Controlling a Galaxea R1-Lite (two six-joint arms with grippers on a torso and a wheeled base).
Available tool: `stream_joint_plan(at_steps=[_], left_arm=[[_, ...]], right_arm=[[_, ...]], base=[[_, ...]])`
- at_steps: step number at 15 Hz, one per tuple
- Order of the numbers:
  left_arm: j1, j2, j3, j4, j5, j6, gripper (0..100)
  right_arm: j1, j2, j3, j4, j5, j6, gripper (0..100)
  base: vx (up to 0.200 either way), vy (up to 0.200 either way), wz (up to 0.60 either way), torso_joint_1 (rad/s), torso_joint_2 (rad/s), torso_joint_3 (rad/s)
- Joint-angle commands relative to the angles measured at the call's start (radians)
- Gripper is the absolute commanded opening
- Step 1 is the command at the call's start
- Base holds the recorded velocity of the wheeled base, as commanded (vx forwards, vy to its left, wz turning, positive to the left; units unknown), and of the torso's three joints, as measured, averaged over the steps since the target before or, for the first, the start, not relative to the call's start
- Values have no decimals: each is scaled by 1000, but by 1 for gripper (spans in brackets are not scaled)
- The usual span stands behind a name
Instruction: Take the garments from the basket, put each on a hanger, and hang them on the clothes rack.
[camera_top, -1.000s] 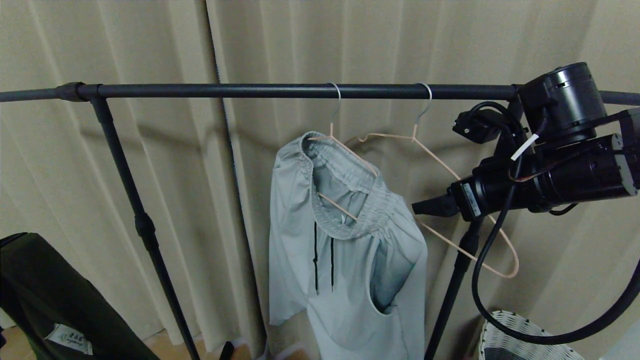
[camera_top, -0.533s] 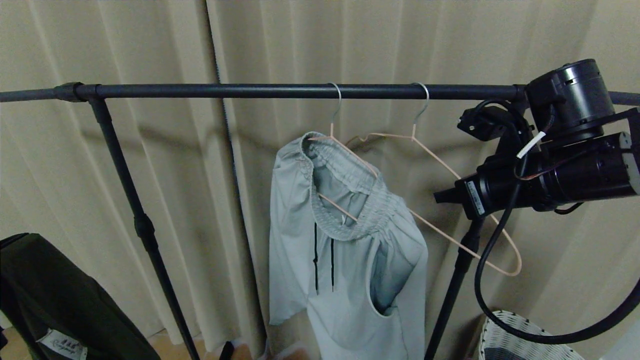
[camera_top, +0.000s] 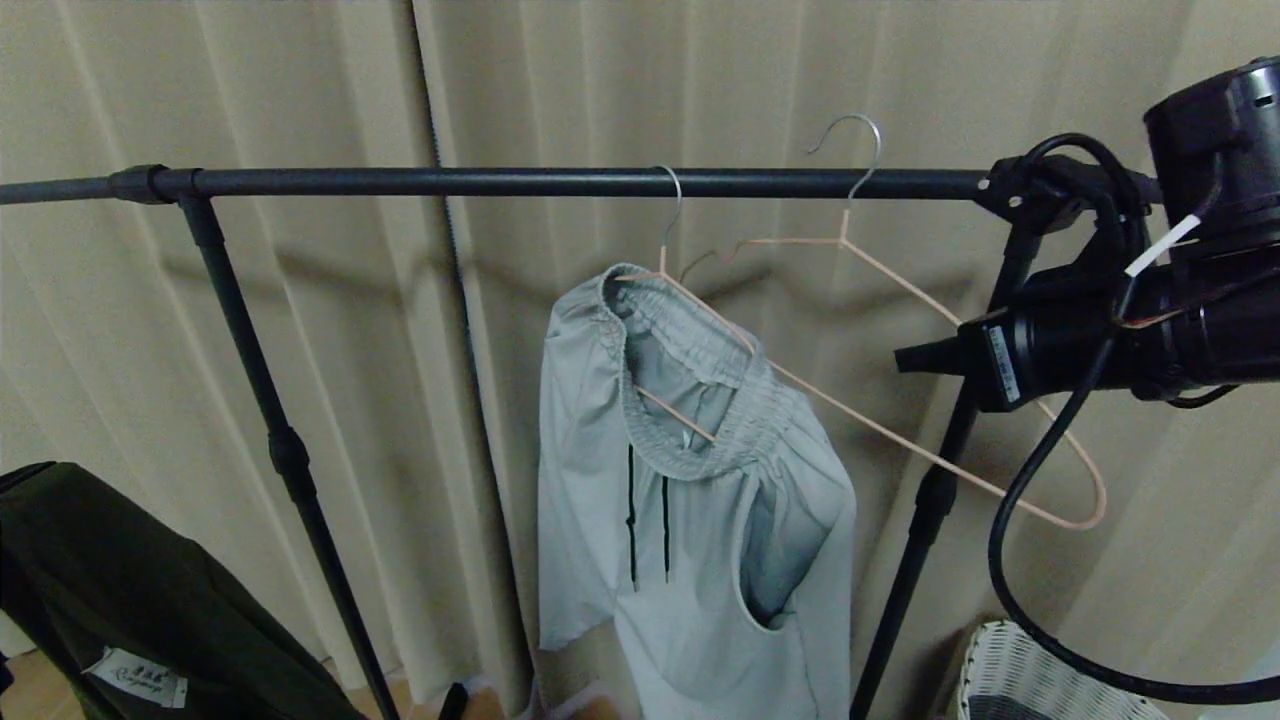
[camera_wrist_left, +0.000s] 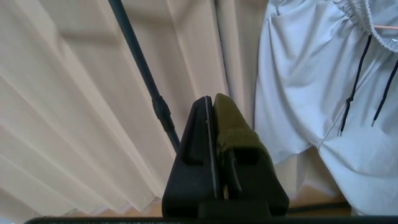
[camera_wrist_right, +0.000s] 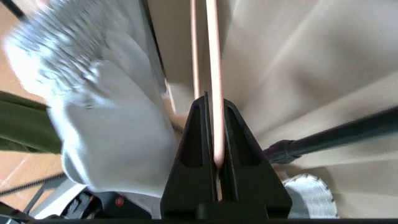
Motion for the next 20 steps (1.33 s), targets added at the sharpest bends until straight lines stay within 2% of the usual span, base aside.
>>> stream_joint_plan(at_steps=[1, 4, 8, 15, 20], left_arm=[[0, 3, 2, 0, 2, -1, 0], [3, 3, 2, 0, 2, -2, 0], [3, 3, 5, 0, 2, -1, 0], [3, 9, 4, 0, 2, 1, 0], [2, 9, 10, 2, 2, 1, 0]], right_arm=[[-4, -61, 0, 0, 1, 0, 0], [-4, -121, 25, 8, -1, -3, 0], [-5, -216, 108, 8, -4, -3, 0], [-88, -362, 275, 2, -32, -3, 0], [-105, -399, 302, 0, -25, -1, 0]], base=[[0, 0, 0, 0, 0, 0], [0, 0, 0, 0, 0, 0], [-200, 0, 0, 7, 6, 4], [-200, 0, 0, -1, 3, 4], [-200, 0, 0, 4, 1, 1]])
